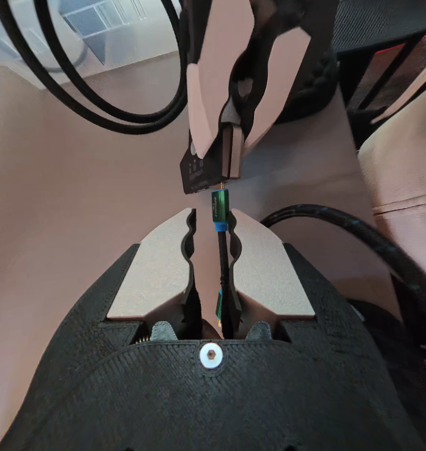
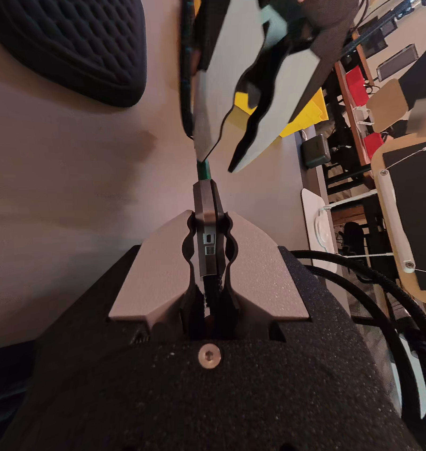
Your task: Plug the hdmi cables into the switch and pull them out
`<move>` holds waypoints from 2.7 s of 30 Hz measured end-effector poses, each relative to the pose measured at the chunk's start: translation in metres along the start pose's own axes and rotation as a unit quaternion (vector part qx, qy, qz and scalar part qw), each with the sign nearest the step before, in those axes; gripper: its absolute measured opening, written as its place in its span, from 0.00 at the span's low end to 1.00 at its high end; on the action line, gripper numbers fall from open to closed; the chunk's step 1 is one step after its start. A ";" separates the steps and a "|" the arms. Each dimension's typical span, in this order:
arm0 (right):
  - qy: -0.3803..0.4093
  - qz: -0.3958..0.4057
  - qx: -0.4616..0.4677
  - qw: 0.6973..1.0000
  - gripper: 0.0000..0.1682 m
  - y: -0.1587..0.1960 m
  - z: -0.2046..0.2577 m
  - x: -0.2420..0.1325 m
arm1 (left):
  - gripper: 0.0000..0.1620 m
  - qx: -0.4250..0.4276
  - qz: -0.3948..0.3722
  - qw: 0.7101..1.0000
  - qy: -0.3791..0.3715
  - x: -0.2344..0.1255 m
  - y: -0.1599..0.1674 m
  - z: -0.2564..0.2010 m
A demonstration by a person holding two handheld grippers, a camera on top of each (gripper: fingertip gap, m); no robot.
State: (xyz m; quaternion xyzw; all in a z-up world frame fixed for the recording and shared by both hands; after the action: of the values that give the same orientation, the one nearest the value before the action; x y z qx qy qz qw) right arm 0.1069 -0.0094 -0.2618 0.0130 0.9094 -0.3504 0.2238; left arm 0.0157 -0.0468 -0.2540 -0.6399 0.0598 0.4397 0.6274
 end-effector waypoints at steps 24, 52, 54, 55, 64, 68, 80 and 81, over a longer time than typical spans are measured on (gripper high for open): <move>-0.043 0.014 -0.132 0.990 0.12 0.019 0.040 0.016 | 0.10 -0.146 0.001 0.987 0.060 0.051 0.029 -0.048; -0.018 0.014 -0.299 0.954 0.13 0.018 0.030 0.015 | 0.11 -0.296 -0.067 0.943 0.136 0.055 0.023 -0.051; -0.024 0.016 -0.297 0.954 0.12 0.019 0.029 0.014 | 0.11 -0.299 -0.069 0.943 0.129 0.056 0.023 -0.051; -0.028 0.018 -0.296 0.955 0.12 0.019 0.028 0.014 | 0.10 -0.294 -0.065 0.946 0.121 0.057 0.023 -0.051; -0.084 0.075 -0.277 0.954 0.12 0.020 0.039 0.024 | 0.09 -0.304 -0.027 0.945 0.120 0.066 0.034 -0.058; -0.109 0.058 -0.283 0.951 0.12 0.016 0.040 0.026 | 0.08 -0.295 -0.023 0.947 0.128 0.066 0.035 -0.061; -0.092 0.042 -0.148 0.984 0.13 0.009 -0.001 0.022 | 0.15 -0.326 -0.189 0.918 0.125 0.034 0.014 -0.027; -0.080 0.050 -0.115 0.989 0.13 0.011 -0.012 0.019 | 0.17 -0.308 -0.247 0.914 0.089 0.013 0.006 -0.013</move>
State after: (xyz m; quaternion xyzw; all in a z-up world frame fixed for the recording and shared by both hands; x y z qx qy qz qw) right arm 0.0870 0.0040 -0.2689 0.0043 0.9210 -0.2323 0.3127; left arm 0.0263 -0.0534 -0.2686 -0.8323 -0.1829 0.2082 0.4800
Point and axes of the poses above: each gripper's, where its closed fingertips meet, x out along the fingers, y out of its underside, z = x × y across the jaws, the point moved 4 cm from there along -x, back along the fingers, and after that the axes turned 7 degrees about -z, right-handed, at the moved point
